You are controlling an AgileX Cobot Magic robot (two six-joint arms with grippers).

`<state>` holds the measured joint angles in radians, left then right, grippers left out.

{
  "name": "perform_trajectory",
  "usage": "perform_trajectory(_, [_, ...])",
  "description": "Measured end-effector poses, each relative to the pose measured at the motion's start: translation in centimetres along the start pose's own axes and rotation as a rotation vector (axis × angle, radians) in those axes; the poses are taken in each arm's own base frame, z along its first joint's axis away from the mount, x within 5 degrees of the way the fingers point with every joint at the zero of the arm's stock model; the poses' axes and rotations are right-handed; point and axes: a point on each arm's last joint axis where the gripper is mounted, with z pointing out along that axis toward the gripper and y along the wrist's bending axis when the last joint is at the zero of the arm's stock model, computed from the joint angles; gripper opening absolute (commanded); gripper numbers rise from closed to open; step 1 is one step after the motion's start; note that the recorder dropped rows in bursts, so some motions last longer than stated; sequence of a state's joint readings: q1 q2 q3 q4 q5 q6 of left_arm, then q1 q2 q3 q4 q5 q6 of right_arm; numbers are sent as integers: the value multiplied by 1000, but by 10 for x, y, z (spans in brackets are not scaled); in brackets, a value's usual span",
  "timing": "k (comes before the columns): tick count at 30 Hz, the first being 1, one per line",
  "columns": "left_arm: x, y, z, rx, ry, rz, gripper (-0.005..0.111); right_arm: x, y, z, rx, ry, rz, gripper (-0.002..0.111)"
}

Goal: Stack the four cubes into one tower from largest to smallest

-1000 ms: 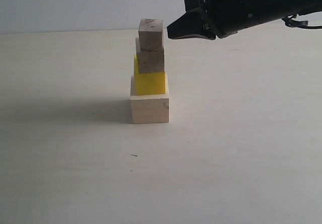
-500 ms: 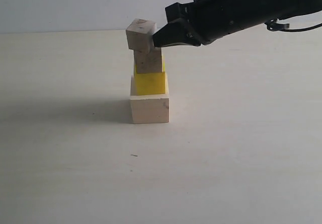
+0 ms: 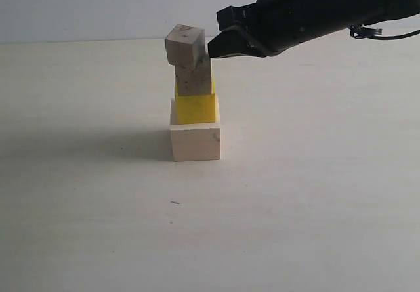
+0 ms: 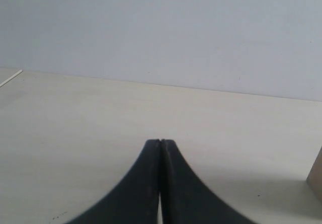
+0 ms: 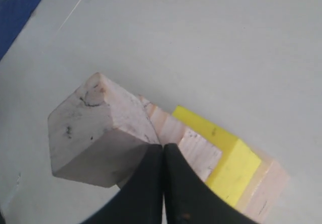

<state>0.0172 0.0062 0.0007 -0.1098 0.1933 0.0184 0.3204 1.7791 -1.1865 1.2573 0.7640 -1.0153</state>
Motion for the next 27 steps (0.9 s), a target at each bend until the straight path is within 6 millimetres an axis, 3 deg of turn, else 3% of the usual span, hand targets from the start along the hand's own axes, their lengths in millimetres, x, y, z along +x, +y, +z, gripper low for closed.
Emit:
perform_trajectory(11, [0,0,0,1,0,-5,0,-6,3,-1,-12,-22,-3,0])
perform_trajectory(18, [-3,-1,0,17,-30,-98,0,-11,-1,-2,35,-50,11,0])
perform_trajectory(27, [-10,-5,-2,59,-48,-306,0,-21,11,-31,166,-98,-54,0])
